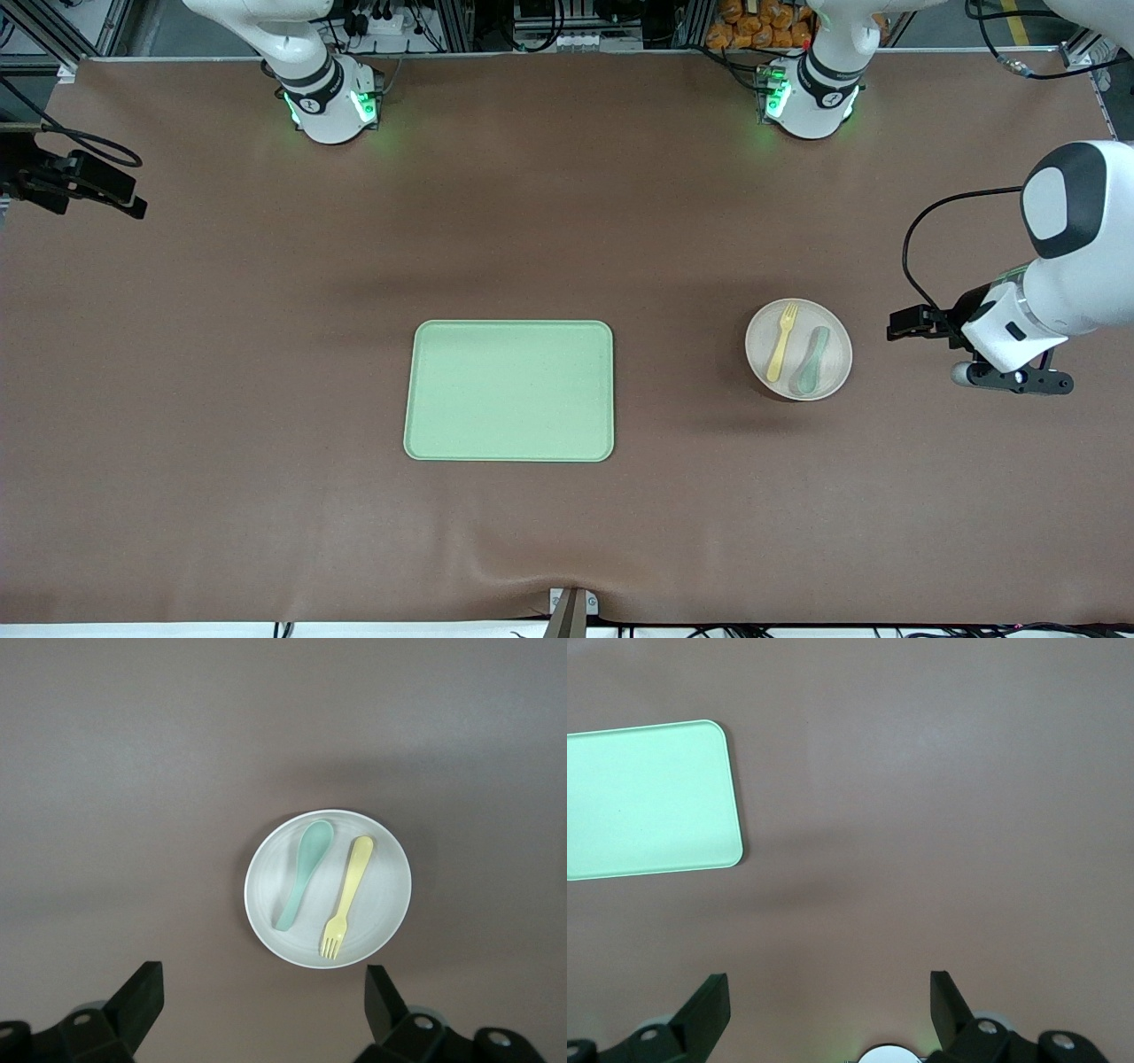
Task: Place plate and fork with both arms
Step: 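Lower the left gripper and grasp the white plate's rim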
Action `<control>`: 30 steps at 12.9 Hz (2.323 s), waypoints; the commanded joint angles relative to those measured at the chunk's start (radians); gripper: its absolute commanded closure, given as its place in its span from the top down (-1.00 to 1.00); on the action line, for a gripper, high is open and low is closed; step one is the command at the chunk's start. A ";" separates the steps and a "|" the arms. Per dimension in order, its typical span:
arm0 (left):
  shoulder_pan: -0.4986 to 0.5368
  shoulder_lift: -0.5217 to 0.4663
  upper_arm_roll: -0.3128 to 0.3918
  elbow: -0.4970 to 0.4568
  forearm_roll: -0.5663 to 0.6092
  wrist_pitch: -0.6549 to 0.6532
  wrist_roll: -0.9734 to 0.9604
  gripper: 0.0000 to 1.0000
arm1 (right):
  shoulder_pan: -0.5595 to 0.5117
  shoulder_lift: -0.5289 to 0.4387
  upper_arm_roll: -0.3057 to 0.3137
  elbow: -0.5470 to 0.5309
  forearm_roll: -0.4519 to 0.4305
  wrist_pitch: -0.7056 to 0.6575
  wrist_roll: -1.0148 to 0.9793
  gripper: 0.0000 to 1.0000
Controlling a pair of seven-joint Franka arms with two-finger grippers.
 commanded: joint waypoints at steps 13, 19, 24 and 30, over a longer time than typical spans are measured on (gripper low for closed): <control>-0.012 0.132 -0.006 0.000 -0.078 0.113 0.097 1.00 | -0.026 -0.010 0.013 -0.010 0.016 0.006 -0.009 1.00; 0.008 0.211 -0.004 -0.003 -0.075 0.137 0.181 1.00 | -0.028 -0.010 0.012 -0.012 0.016 0.005 -0.010 1.00; 0.025 0.273 -0.004 -0.004 -0.075 0.177 0.276 1.00 | -0.028 -0.010 0.013 -0.009 0.016 0.006 -0.009 1.00; 0.046 0.297 -0.006 -0.082 -0.078 0.306 0.382 0.86 | -0.028 -0.007 0.012 -0.009 0.019 0.006 -0.010 1.00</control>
